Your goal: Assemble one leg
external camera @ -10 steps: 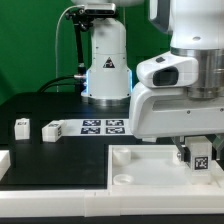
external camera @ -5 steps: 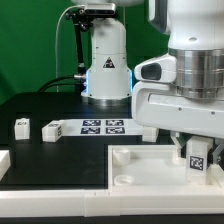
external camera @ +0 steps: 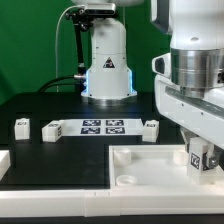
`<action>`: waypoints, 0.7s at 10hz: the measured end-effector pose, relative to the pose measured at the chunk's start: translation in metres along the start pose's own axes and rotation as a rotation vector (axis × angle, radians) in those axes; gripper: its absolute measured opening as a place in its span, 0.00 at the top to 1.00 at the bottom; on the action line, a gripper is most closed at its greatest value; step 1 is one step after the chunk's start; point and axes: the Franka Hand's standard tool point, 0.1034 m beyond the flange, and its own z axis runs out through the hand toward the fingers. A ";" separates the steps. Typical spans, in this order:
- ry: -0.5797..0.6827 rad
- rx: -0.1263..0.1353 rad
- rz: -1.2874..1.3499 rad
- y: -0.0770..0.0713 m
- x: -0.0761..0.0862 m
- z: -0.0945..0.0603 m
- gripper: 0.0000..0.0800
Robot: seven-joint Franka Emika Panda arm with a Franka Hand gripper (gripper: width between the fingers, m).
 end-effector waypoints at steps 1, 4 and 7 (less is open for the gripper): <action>0.003 0.000 0.158 0.000 0.000 0.000 0.64; 0.008 0.003 0.479 0.000 0.000 -0.001 0.64; 0.008 0.007 0.601 -0.001 0.001 -0.002 0.64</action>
Offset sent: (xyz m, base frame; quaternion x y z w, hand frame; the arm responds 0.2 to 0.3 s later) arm -0.0045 0.0016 0.0008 -0.0105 0.0062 0.3096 0.9508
